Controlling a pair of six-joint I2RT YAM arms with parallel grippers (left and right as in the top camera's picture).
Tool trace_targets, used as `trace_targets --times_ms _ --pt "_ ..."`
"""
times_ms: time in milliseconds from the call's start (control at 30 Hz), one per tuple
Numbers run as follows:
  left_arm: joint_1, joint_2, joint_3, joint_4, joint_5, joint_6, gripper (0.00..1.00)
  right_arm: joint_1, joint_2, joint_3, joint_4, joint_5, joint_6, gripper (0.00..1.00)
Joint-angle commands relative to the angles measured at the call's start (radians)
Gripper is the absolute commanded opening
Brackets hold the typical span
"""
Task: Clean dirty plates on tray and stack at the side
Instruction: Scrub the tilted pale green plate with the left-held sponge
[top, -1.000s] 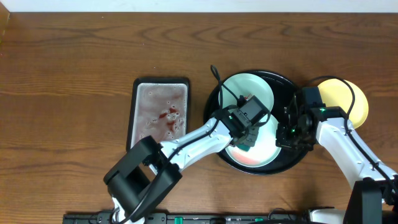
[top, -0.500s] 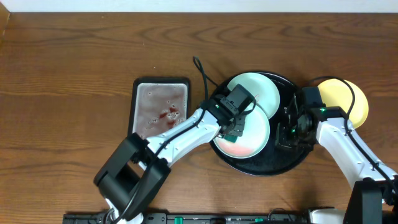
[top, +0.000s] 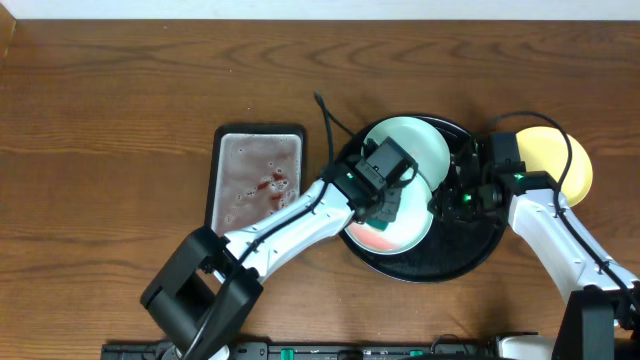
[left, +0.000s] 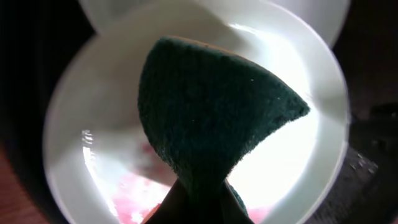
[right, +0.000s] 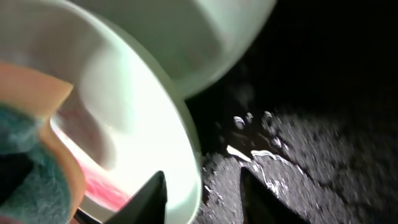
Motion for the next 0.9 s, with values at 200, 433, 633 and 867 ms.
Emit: trace_targets --times_ms 200,433,633,867 --pt "0.031 -0.016 -0.008 0.03 -0.046 -0.002 0.08 -0.002 0.061 -0.01 0.079 -0.031 -0.011 0.3" --pt "0.031 -0.014 -0.009 0.034 -0.045 -0.002 0.09 -0.002 0.13 -0.019 0.125 -0.048 -0.011 0.08" --pt "0.03 0.015 -0.025 0.061 -0.039 -0.023 0.1 -0.002 0.13 -0.019 0.117 -0.047 -0.011 0.01" --pt "0.03 0.079 -0.029 0.066 -0.019 -0.039 0.11 -0.002 0.13 -0.019 0.11 -0.047 -0.011 0.01"
